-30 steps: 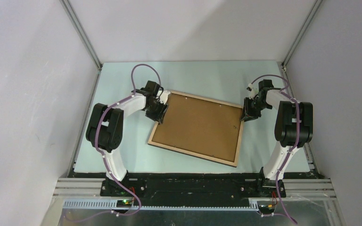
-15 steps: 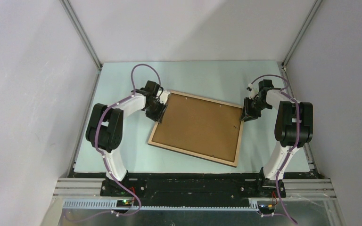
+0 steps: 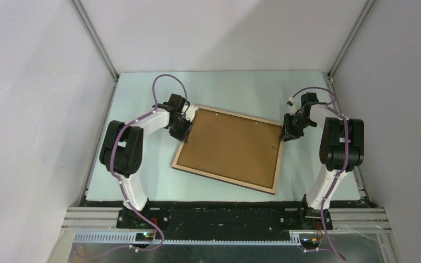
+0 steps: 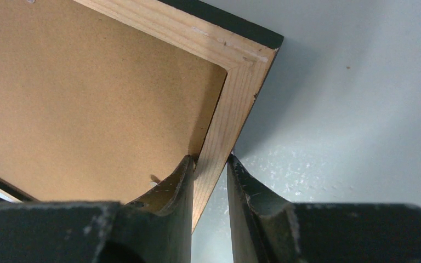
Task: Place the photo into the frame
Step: Install the photo frame at the center of the board.
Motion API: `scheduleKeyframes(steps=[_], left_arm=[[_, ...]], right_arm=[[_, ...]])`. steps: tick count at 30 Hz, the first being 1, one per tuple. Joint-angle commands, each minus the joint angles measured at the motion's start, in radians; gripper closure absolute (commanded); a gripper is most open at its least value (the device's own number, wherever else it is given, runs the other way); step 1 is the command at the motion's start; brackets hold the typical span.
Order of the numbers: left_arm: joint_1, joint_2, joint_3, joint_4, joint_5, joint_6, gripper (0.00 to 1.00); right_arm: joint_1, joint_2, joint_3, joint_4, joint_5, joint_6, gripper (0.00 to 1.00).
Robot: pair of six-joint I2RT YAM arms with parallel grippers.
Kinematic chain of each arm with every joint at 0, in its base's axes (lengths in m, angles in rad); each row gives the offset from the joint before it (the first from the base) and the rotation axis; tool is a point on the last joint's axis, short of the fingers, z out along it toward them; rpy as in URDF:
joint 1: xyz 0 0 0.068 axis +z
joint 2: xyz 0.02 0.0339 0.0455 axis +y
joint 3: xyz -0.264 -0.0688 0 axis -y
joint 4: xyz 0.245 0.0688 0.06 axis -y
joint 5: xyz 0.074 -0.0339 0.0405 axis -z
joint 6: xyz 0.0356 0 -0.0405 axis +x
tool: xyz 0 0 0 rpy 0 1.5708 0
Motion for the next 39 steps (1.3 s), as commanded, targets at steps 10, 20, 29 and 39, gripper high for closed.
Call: scheduleKeyframes(steps=[10, 20, 29, 39], left_arm=[[0.006, -0.030, 0.003, 0.025, 0.017, 0.035, 0.92], [0.006, -0.059, -0.014, 0.045, -0.002, 0.030, 0.73], [0.006, -0.069, -0.002, 0.049, -0.035, 0.011, 0.41], [0.019, 0.002, 0.103, 0.047, -0.040, 0.005, 0.32]], right_arm=[[0.006, 0.036, 0.018, 0.046, -0.002, -0.044, 0.88], [0.006, 0.042, 0.024, 0.040, -0.008, -0.047, 0.88], [0.009, 0.041, 0.027, 0.034, -0.010, -0.047, 0.88], [0.008, 0.035, 0.027, 0.033, -0.020, -0.044, 0.88]])
